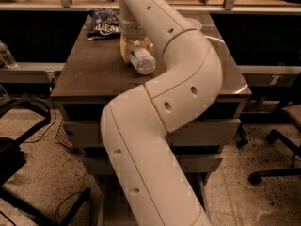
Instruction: Place blue plastic bottle upright
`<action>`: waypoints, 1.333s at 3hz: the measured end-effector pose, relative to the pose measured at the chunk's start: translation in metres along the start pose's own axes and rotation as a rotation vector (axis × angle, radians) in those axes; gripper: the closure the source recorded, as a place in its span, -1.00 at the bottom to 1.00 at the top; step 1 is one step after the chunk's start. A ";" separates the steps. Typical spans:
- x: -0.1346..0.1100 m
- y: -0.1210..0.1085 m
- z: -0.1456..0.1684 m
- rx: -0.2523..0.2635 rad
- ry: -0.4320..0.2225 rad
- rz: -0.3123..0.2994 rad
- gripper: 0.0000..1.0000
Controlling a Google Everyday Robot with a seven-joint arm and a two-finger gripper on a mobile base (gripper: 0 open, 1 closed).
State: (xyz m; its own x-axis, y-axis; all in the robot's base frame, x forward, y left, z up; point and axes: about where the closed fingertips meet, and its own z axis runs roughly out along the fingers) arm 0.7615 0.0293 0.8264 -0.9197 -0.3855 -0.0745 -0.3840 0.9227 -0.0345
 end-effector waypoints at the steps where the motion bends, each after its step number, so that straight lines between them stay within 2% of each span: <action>1: 0.000 0.000 -0.001 0.001 0.000 0.001 0.10; 4: 0.001 -0.001 -0.003 0.001 -0.001 0.003 0.15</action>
Offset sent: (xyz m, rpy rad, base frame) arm -0.0244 -0.0732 0.0906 0.1581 -0.3363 -0.1488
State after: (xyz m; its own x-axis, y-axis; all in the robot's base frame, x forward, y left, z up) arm 0.7604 0.0280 0.8297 -0.9208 -0.3827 -0.0754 -0.3810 0.9239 -0.0355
